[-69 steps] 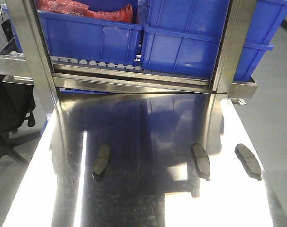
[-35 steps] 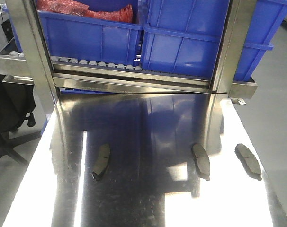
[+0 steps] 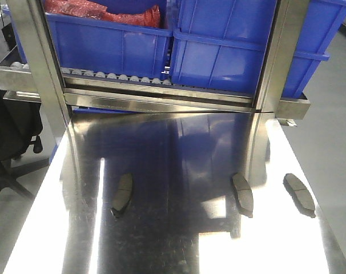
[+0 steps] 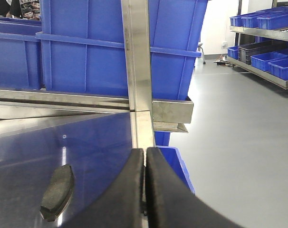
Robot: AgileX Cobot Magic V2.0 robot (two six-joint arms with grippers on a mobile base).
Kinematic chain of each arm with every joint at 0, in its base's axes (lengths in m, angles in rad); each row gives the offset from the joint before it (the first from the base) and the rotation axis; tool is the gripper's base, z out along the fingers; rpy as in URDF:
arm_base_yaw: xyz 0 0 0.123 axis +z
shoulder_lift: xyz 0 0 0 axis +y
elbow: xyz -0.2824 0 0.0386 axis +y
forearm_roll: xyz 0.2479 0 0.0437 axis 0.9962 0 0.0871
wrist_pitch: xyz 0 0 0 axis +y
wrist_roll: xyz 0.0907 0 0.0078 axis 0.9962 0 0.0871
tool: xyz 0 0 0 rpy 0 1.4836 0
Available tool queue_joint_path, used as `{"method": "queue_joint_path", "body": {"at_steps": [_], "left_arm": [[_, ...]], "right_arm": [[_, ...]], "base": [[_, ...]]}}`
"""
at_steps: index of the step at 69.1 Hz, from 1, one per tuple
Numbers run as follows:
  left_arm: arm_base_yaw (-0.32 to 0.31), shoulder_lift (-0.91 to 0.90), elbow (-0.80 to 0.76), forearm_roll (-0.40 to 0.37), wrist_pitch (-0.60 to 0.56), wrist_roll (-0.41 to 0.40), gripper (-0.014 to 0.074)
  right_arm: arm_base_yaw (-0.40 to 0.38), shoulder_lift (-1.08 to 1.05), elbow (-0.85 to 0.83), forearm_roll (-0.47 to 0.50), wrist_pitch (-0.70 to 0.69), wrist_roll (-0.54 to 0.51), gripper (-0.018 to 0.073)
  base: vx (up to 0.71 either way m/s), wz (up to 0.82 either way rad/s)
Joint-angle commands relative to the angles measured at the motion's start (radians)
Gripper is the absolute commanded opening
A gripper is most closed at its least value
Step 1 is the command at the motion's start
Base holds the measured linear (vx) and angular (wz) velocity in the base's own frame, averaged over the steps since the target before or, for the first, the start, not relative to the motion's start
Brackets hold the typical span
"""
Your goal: Move and align brake pads A on conveyor
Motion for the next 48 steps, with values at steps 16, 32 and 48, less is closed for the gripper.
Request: {"method": "queue_joint_path", "body": {"at_steps": [16,32,48], "left_arm": [[-0.007,0.005,-0.030,-0.007,-0.090,-0.001,0.0101],[-0.007,0.005,-0.030,-0.007,-0.090,-0.001,0.0101],[-0.007,0.005,-0.030,-0.007,-0.090,-0.001,0.0101]], "right_arm": [[-0.005,-0.010,0.006,-0.001,-0.071,-0.003,-0.0001],[-0.005,-0.010,0.006,-0.001,-0.071,-0.003,-0.0001],[-0.005,-0.010,0.006,-0.001,-0.072,-0.003,-0.0001]], "base": [[0.00,0.00],[0.00,0.00],[0.00,0.00]]}}
